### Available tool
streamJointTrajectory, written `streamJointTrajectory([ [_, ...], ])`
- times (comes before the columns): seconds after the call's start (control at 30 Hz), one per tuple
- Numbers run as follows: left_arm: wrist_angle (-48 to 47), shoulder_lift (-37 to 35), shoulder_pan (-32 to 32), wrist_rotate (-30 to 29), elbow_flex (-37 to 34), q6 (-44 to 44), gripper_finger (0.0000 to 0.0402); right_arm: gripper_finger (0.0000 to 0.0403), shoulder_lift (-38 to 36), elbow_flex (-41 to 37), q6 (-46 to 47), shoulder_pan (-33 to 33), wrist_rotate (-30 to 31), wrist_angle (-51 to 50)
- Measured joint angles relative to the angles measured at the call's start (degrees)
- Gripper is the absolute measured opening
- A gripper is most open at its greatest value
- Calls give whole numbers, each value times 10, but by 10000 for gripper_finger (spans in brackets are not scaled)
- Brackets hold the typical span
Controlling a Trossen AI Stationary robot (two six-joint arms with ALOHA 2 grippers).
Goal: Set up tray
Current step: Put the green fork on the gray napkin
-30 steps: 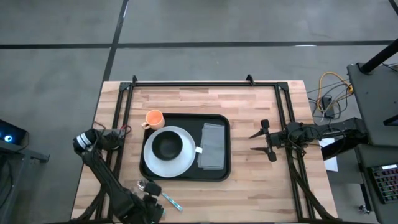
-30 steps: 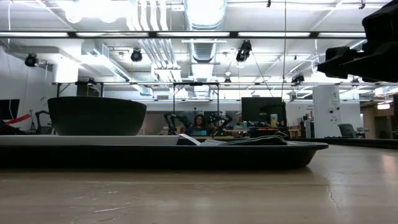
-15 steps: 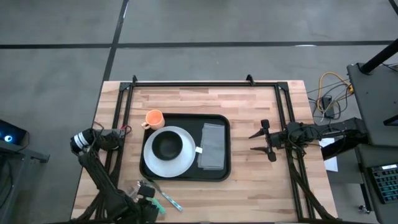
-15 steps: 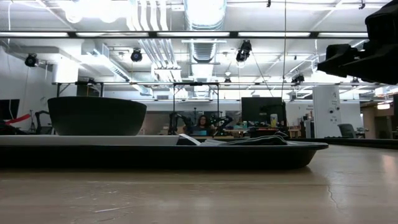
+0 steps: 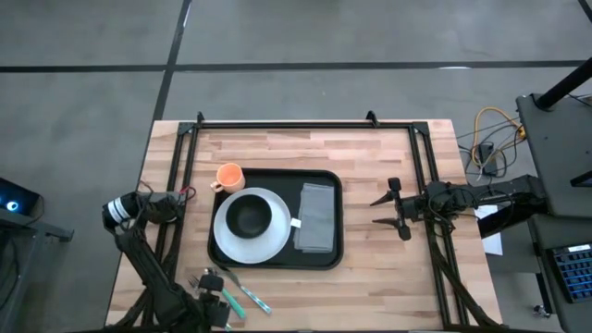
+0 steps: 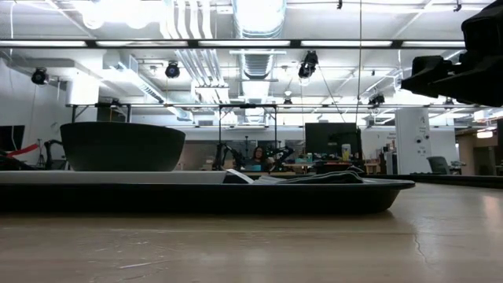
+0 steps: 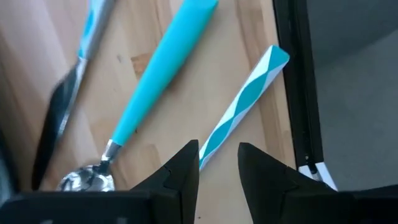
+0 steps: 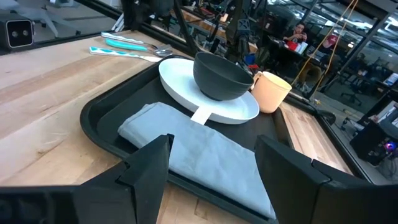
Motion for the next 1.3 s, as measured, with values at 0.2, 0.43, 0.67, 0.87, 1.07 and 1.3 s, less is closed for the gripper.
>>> streamJointTrajectory([
  [0.2,37,0,0,17,-17,-15,92,224,0,0,0,0,0,0],
  [0.43,41,0,0,18,-25,-15,92,224,0,0,0,0,0,0],
  [0.67,41,0,0,19,-37,-4,92,224,0,0,-1,0,0,0],
  [0.87,42,0,0,27,-51,17,92,224,0,0,-1,0,0,0],
  [1.07,45,0,0,31,-65,19,92,224,0,0,0,0,0,0],
  [1.3,50,0,0,31,-83,19,92,224,0,0,0,0,0,0],
])
